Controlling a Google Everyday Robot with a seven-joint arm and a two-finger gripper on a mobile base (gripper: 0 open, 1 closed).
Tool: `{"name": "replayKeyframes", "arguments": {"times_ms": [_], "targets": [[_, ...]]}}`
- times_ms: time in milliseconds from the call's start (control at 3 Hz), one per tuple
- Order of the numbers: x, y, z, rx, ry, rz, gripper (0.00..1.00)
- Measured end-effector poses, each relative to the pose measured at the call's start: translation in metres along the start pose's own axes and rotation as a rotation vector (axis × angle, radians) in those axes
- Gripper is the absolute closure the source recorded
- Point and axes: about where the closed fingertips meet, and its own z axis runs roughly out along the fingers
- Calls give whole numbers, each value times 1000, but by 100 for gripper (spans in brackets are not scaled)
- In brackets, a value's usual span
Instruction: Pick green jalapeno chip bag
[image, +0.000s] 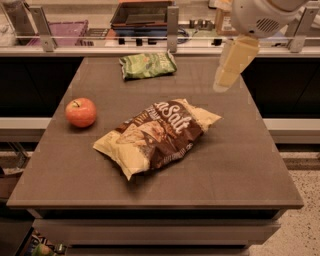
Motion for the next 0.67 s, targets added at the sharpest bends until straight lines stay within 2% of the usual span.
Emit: {"name": "replayKeyframes", "arguments": {"times_ms": [333,667], "targets": [[-17,-15,23,46,37,-11,0],[-23,-34,47,113,98,-4,0]]}}
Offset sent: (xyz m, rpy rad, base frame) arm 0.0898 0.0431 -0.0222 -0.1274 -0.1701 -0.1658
